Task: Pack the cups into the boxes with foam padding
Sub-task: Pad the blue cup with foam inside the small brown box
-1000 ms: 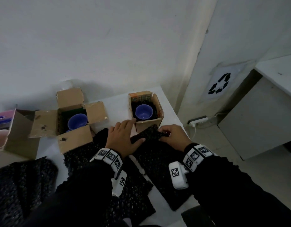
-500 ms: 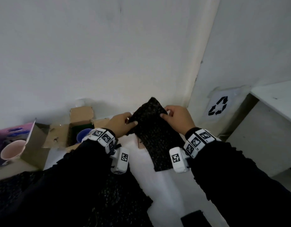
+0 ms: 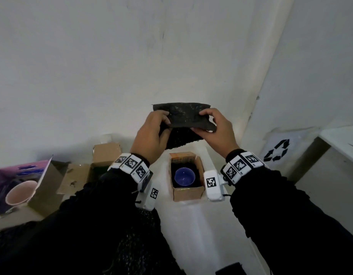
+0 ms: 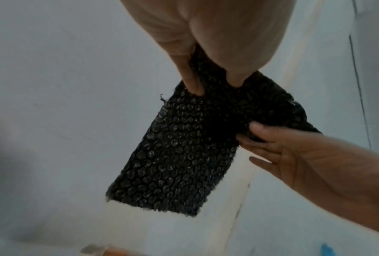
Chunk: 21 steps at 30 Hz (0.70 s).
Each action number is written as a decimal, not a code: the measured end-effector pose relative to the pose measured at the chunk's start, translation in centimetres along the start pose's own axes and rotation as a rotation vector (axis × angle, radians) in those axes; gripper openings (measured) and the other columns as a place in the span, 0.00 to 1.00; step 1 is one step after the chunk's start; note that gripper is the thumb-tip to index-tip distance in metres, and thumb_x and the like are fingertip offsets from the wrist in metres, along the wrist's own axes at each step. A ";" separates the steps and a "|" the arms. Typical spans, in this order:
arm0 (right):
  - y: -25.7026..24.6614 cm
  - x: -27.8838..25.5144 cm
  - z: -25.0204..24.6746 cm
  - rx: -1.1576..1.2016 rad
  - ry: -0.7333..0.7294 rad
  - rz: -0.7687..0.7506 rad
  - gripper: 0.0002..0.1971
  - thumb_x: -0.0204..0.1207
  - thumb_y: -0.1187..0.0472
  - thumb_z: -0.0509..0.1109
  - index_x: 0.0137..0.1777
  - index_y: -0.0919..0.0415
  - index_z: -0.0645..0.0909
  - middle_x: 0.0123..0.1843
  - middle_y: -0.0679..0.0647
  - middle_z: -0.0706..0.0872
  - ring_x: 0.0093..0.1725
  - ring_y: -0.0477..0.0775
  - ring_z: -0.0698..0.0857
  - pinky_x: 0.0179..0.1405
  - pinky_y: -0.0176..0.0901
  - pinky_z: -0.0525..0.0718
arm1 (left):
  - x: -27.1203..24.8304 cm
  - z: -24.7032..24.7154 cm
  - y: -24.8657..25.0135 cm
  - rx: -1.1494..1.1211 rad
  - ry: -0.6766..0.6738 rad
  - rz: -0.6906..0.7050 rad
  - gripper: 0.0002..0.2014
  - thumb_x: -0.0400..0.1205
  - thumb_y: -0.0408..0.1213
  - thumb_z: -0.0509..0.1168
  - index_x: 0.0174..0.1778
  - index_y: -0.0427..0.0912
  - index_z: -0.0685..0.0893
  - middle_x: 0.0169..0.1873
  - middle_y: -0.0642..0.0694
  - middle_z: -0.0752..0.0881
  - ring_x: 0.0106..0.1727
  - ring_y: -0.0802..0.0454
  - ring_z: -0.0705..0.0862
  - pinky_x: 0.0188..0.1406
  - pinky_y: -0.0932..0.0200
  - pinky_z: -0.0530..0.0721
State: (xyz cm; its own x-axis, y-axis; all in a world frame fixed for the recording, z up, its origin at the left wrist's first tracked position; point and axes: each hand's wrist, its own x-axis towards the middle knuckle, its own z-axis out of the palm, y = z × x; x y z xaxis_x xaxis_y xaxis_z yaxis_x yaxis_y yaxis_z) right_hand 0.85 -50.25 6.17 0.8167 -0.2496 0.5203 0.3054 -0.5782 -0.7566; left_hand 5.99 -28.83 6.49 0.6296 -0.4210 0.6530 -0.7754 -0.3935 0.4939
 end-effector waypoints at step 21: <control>10.1 -10.9 4.3 -0.779 -0.704 -0.175 0.09 0.70 0.56 0.56 0.43 0.54 0.78 0.35 0.49 0.83 0.33 0.57 0.82 0.49 0.49 0.78 | -11.8 9.8 -6.2 0.618 -0.444 0.165 0.04 0.72 0.45 0.75 0.36 0.52 0.86 0.40 0.52 0.83 0.58 0.41 0.76 0.63 0.46 0.69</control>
State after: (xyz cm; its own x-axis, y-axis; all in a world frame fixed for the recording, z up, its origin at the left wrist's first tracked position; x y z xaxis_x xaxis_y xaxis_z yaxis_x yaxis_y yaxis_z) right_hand -2.86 -50.06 -8.82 0.9672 0.2465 0.0621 0.2518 -0.9624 -0.1016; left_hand 3.86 -29.40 -9.91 0.5705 -0.7500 0.3349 -0.7745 -0.6269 -0.0846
